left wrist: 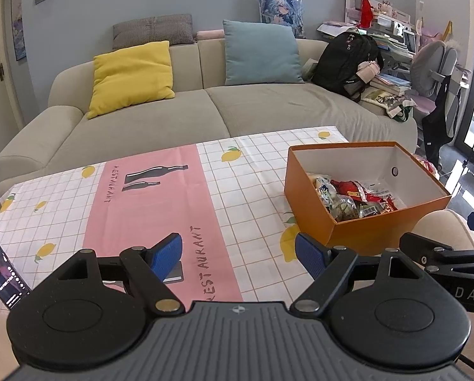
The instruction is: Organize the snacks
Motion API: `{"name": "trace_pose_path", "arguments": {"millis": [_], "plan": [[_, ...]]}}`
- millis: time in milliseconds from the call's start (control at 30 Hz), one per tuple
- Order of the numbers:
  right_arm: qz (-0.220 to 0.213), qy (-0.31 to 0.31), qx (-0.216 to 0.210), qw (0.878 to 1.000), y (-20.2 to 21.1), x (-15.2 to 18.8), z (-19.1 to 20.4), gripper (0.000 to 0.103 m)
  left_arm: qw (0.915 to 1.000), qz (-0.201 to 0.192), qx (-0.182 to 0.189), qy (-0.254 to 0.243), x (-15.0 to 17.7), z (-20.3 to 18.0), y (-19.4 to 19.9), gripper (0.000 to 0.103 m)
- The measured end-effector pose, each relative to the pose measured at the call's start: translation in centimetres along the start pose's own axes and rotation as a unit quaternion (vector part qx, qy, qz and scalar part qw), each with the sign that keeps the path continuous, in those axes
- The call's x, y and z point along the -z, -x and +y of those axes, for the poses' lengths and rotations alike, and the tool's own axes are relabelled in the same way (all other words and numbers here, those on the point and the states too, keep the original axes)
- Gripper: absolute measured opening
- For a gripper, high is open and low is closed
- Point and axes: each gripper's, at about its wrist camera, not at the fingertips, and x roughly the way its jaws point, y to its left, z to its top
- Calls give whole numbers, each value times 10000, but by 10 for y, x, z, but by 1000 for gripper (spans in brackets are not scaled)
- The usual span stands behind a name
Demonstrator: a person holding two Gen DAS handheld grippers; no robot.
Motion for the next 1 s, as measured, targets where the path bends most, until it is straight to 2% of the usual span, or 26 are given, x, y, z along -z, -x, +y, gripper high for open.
{"name": "trace_pose_path", "arguments": {"millis": [1000], "plan": [[81, 12, -60, 9999, -3, 1, -3, 100, 10000, 17, 7, 18, 0, -1, 1, 94]]}}
